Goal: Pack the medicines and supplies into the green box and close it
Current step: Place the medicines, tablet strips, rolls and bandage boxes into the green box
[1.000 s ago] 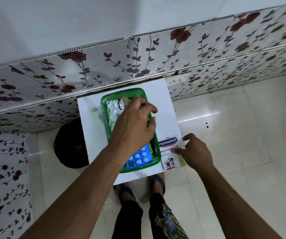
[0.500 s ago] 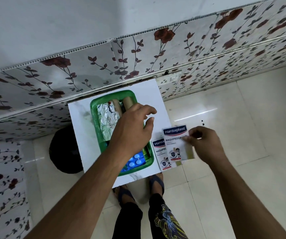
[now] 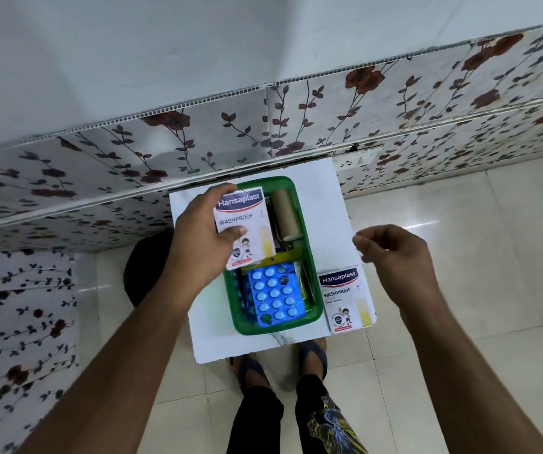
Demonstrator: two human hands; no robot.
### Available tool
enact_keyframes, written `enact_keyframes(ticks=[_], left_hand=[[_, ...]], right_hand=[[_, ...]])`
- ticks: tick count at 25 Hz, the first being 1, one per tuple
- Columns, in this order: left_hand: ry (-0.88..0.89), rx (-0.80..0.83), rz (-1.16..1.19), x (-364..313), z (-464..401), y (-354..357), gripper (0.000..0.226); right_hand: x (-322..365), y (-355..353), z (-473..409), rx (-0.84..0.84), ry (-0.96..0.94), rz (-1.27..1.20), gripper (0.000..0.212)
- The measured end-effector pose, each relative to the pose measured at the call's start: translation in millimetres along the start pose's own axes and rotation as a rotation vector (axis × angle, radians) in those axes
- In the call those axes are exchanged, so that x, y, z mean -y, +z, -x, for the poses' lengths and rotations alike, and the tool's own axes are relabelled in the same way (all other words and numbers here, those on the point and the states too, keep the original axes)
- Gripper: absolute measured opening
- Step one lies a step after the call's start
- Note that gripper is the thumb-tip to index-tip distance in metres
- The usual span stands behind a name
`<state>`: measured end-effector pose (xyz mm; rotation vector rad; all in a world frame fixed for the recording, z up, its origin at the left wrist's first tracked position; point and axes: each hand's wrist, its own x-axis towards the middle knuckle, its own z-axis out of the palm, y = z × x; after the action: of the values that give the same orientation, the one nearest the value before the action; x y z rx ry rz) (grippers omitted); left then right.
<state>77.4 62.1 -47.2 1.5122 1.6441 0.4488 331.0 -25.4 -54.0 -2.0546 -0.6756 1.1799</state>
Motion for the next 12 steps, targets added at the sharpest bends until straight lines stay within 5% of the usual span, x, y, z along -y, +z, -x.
enact_keyframes(ticks=[6,9,12], left_hand=[[0.238,-0.125,-0.658,10,-3,16,0.06],[0.241,-0.198,-0.757,16,2,15,0.053],[0.27,-0.106,-0.86,23,5,18,0.062]], right_hand=[[-66,5,-4,0.042,0.107,0.528,0.04],[-86,11,-4,0.067,0.123,0.657,0.063],[-95,14,-5,0.064,0.121,0.689,0.06]])
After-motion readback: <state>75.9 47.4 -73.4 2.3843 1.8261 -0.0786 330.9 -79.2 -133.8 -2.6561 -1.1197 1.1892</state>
